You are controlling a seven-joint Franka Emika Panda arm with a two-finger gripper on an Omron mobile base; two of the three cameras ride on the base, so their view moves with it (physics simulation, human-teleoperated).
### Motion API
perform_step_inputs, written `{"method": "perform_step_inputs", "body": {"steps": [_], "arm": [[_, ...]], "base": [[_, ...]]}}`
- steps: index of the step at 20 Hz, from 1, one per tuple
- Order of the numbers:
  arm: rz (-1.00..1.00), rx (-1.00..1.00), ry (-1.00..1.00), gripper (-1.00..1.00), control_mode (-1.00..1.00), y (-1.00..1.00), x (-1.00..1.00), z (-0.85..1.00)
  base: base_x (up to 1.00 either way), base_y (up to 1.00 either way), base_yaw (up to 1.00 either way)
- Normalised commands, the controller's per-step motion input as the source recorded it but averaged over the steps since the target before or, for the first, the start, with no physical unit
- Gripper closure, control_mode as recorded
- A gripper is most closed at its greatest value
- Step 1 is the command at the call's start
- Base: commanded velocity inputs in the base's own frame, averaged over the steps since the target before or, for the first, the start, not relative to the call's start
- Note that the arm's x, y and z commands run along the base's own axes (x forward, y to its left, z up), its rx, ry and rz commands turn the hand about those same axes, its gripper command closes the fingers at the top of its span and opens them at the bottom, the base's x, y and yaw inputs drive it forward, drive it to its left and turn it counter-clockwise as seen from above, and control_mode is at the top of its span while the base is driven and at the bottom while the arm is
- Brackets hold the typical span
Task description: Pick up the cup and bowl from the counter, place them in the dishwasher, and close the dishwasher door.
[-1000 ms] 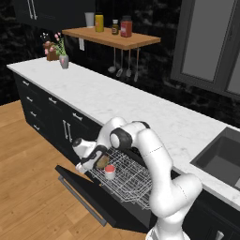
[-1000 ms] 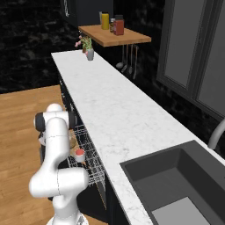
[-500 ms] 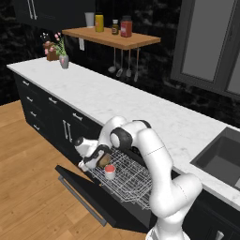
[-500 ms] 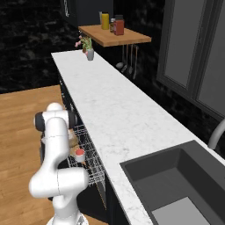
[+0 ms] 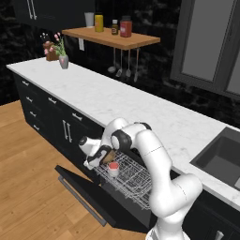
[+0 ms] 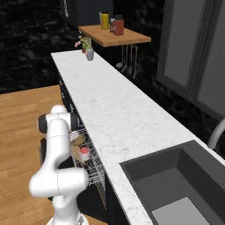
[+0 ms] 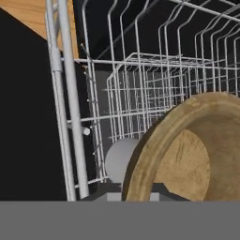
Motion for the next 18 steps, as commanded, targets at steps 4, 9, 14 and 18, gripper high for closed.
{"method": "perform_step_inputs", "body": {"steps": [4, 9, 14, 18], "arm": [[0.09, -0.08, 0.05, -1.0, -1.0, 0.34, -0.1, -0.54], [0.01, -0.01, 0.0, -1.0, -1.0, 0.05, 0.0, -0.02], [0.0, 0.0, -0.04, -1.0, -1.0, 0.05, -0.23, 0.1], [0.0, 0.09, -0.08, -1.0, -1.0, 0.34, -0.94, 0.7]], "base": [[0.0, 0.0, 0.0], [0.0, 0.0, 0.0], [0.0, 0.0, 0.0], [0.0, 0.0, 0.0]]}}
